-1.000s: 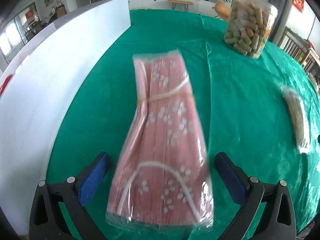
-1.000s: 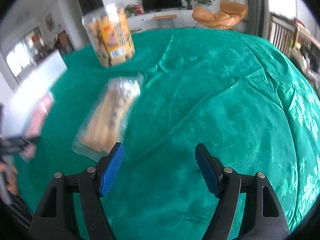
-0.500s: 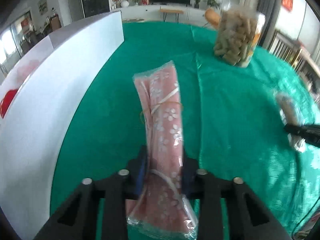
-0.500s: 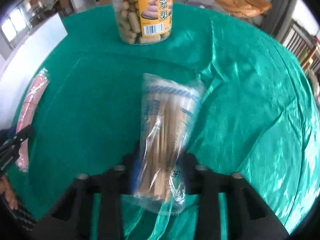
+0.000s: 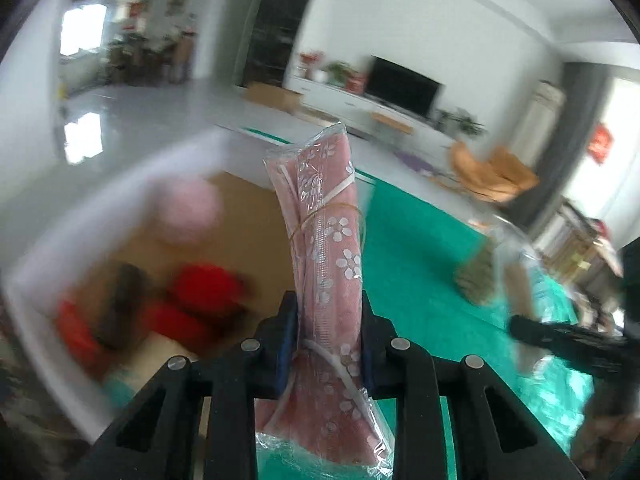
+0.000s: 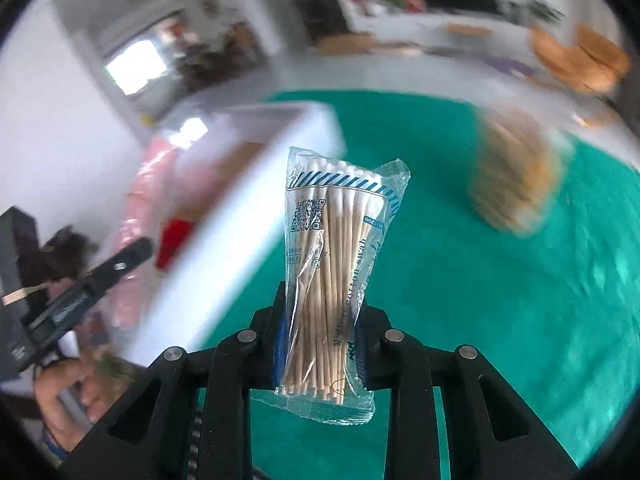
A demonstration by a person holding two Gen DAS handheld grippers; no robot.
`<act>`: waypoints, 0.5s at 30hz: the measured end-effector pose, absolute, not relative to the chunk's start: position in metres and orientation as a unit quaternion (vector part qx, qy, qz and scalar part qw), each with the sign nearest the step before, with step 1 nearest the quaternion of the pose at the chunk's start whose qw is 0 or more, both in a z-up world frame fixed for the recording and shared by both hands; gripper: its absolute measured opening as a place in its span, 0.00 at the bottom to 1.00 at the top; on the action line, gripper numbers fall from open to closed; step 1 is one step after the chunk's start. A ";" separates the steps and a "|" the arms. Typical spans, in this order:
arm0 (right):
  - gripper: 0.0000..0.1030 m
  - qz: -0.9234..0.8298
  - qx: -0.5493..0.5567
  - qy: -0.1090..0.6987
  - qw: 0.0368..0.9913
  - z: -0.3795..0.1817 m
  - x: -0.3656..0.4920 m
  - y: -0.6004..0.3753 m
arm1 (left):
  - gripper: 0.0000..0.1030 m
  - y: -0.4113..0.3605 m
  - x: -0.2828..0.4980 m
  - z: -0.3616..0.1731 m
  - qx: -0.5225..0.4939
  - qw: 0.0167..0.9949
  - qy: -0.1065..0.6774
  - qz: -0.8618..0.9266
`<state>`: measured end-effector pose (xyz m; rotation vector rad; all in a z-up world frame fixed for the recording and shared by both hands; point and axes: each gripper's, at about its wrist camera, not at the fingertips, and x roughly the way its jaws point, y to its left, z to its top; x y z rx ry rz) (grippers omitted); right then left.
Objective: Organize soft objects
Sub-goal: 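Carry packet and swab bag into the white box and open both tools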
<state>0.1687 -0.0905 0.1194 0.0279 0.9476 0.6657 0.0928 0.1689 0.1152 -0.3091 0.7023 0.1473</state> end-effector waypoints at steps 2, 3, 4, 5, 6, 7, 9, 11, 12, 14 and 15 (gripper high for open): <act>0.27 0.355 0.003 0.441 0.824 0.131 0.165 -0.038 | 0.26 0.205 0.091 0.114 -0.148 0.916 0.355 0.111; 0.27 0.371 -0.004 0.439 0.818 0.134 0.163 -0.013 | 0.27 0.228 0.089 0.109 -0.151 0.909 0.365 0.136; 0.28 0.387 -0.014 0.436 0.812 0.135 0.160 0.014 | 0.27 0.247 0.086 0.103 -0.152 0.900 0.374 0.164; 0.29 0.399 -0.021 0.437 0.806 0.132 0.157 0.033 | 0.28 0.258 0.085 0.099 -0.151 0.894 0.382 0.182; 0.35 0.417 -0.027 0.444 0.792 0.126 0.155 0.059 | 0.30 0.276 0.085 0.089 -0.150 0.880 0.399 0.208; 0.47 0.431 -0.027 0.453 0.780 0.118 0.153 0.073 | 0.33 0.286 0.085 0.081 -0.147 0.869 0.414 0.227; 0.70 0.446 -0.034 0.468 0.763 0.103 0.148 0.100 | 0.52 0.306 0.084 0.063 -0.147 0.846 0.445 0.254; 0.69 0.430 -0.062 0.474 0.766 0.089 0.142 0.116 | 0.64 0.313 0.076 0.056 -0.151 0.843 0.446 0.261; 0.69 0.430 -0.067 0.474 0.766 0.086 0.140 0.118 | 0.71 0.315 0.067 0.056 -0.152 0.847 0.437 0.262; 0.69 0.428 -0.077 0.468 0.770 0.082 0.134 0.114 | 0.83 0.313 0.053 0.060 -0.144 0.857 0.417 0.266; 0.69 0.425 -0.083 0.465 0.772 0.081 0.134 0.113 | 0.86 0.308 0.052 0.063 -0.138 0.861 0.408 0.270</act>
